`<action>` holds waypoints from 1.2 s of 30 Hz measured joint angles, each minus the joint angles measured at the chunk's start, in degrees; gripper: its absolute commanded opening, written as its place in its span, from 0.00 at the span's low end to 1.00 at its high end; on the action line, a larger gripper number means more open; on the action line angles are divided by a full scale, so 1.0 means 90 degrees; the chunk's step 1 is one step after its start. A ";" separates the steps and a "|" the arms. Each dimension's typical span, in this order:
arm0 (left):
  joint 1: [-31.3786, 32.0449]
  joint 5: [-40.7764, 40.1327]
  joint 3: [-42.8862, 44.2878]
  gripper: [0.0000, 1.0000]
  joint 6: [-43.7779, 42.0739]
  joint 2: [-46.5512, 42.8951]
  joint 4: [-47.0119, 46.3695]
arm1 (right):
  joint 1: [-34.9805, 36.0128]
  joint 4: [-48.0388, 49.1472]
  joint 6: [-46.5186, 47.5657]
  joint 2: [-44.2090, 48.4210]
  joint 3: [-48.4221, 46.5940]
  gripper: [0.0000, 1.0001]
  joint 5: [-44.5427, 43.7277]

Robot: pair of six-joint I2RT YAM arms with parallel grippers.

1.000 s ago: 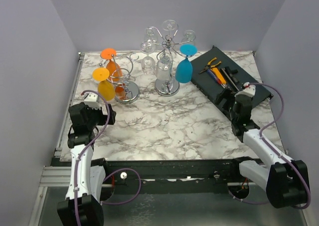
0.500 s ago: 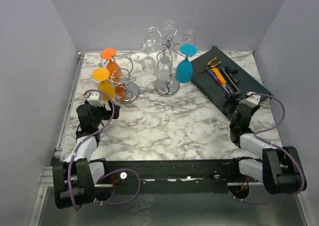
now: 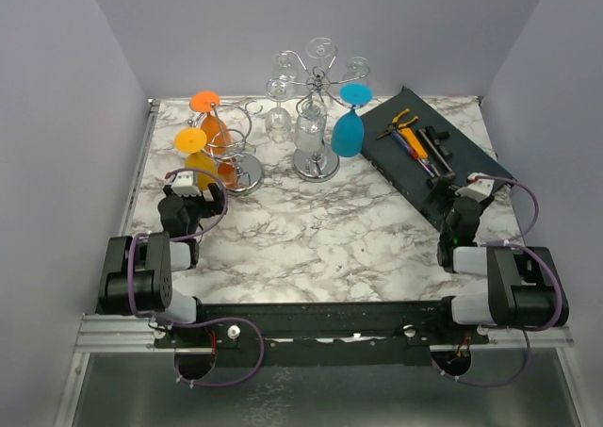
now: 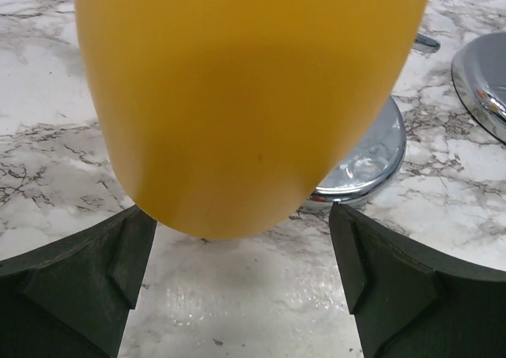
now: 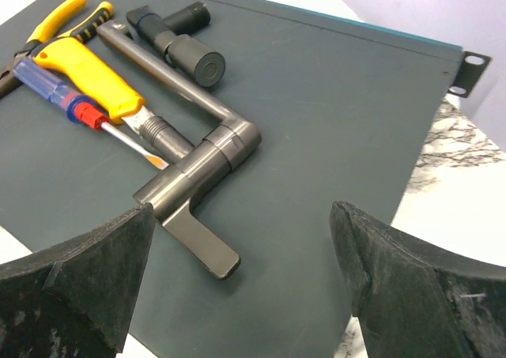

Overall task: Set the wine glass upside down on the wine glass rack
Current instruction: Reset both arms

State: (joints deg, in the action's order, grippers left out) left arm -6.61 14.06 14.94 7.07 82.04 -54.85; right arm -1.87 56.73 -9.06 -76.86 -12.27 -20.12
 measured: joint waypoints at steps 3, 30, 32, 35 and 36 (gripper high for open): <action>0.0039 -0.0138 -0.0039 0.99 0.0010 0.0389 -0.0578 | -0.0017 0.0306 0.0075 -0.0328 -0.0010 1.00 0.0228; 0.0333 -0.1302 0.0204 0.99 0.0126 0.1460 -0.1685 | -0.0141 0.2220 0.0466 -0.1843 -0.0022 1.00 0.1178; 0.0333 -0.1462 0.0304 0.99 0.0168 0.1460 -0.1532 | -0.0141 0.2232 0.0466 -0.1843 -0.0022 1.00 0.1178; 0.0333 -0.1518 0.0389 0.99 0.0172 0.1460 -0.1401 | -0.0141 0.2254 0.0466 -0.1843 -0.0022 1.00 0.1178; 0.0333 -0.1525 0.0391 0.99 0.0177 0.1460 -0.1379 | -0.0141 0.2256 0.0466 -0.1843 -0.0022 1.00 0.1178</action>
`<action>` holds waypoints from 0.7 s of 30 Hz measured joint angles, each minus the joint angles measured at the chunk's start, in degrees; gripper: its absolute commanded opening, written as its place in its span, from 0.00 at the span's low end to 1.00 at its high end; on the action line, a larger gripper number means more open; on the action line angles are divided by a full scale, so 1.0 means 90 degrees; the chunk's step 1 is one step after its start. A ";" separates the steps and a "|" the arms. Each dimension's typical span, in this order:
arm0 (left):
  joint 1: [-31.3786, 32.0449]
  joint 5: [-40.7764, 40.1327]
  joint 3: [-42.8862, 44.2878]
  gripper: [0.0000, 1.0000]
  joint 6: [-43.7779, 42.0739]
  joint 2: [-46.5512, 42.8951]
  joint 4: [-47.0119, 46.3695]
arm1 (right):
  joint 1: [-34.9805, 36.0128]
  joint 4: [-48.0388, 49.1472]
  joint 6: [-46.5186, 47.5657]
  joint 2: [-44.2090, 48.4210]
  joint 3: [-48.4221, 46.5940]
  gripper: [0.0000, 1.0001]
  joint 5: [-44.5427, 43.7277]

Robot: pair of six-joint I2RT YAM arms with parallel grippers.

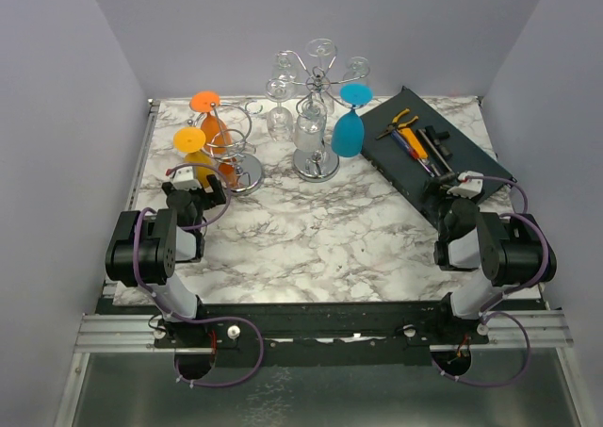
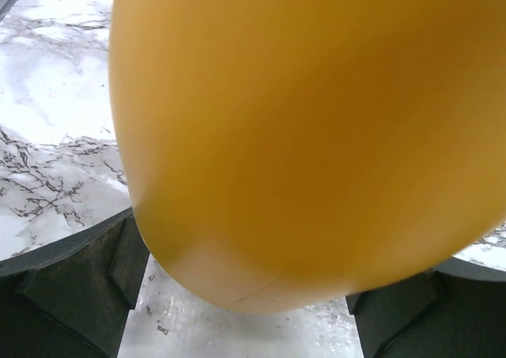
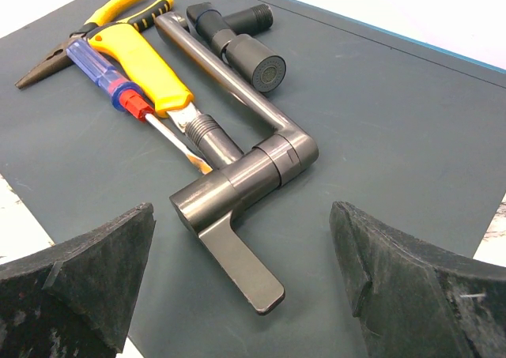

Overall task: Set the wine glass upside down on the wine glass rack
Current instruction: Reset both arms

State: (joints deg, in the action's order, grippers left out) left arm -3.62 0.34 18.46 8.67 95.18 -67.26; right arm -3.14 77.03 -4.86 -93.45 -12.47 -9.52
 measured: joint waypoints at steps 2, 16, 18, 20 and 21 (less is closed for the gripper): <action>0.0000 -0.0002 0.0000 0.99 0.0010 0.0000 0.0039 | 0.0000 0.0002 0.0000 0.0000 0.0000 1.00 0.0000; 0.0000 -0.0039 0.0002 0.99 0.0015 0.0000 0.0073 | 0.0000 0.0005 0.0002 0.0000 0.0000 1.00 0.0000; 0.0000 -0.0046 0.0012 0.99 0.0015 0.0000 0.0085 | 0.0000 0.0002 0.0002 0.0000 0.0000 1.00 0.0000; 0.0000 -0.0049 0.0022 0.99 0.0015 0.0000 0.0097 | 0.0000 0.0005 0.0002 0.0000 0.0000 1.00 0.0000; 0.0000 -0.0049 0.0024 0.99 0.0015 0.0000 0.0107 | 0.0000 0.0002 0.0002 0.0000 0.0000 1.00 0.0000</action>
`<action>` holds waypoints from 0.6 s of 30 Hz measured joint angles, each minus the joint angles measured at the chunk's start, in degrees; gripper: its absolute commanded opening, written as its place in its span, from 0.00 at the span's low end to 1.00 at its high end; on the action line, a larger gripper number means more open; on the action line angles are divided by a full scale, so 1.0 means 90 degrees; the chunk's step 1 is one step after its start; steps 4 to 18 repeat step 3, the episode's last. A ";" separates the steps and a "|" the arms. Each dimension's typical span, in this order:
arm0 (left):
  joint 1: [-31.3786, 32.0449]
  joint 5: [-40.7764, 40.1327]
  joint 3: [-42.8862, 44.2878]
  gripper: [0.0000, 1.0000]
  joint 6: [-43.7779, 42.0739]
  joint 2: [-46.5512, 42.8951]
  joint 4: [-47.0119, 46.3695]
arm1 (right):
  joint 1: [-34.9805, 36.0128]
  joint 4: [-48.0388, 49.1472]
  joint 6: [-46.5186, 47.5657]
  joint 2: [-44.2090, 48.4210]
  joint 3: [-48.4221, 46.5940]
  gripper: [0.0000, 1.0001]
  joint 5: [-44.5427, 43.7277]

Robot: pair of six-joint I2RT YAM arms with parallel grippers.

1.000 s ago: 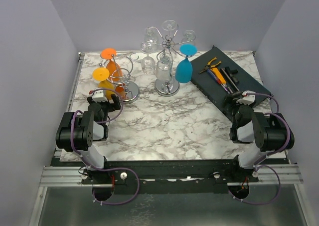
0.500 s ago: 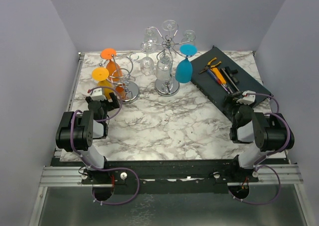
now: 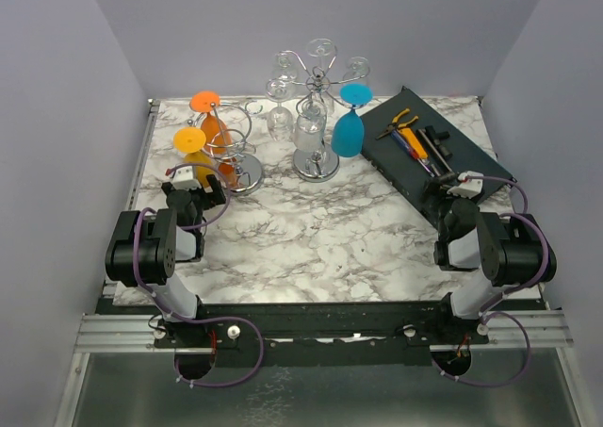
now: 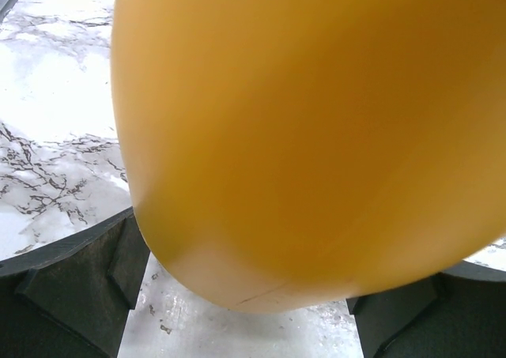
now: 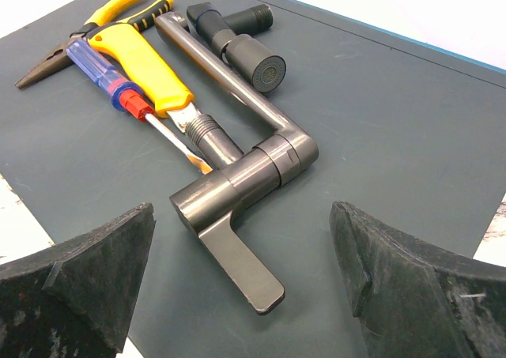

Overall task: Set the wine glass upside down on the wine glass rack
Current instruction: Reset both arms

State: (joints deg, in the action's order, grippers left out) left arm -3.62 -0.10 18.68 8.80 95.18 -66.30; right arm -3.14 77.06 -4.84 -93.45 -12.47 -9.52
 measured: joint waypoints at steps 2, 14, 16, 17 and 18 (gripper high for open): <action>0.0000 -0.0002 0.0005 0.99 0.0000 0.0000 0.0015 | 0.0000 0.0002 0.0000 0.0000 0.0000 1.00 0.0000; 0.0000 -0.0005 0.0007 0.99 0.0000 0.0000 0.0019 | 0.0000 0.0002 0.0000 0.0000 0.0000 1.00 0.0000; 0.0000 -0.0005 0.0007 0.99 0.0000 0.0000 0.0019 | 0.0000 0.0002 0.0000 0.0000 0.0000 1.00 0.0000; 0.0000 -0.0005 0.0007 0.99 0.0000 0.0000 0.0019 | 0.0000 0.0002 0.0000 0.0000 0.0000 1.00 0.0000; 0.0000 -0.0005 0.0007 0.99 0.0000 0.0000 0.0019 | 0.0000 0.0002 0.0000 0.0000 0.0000 1.00 0.0000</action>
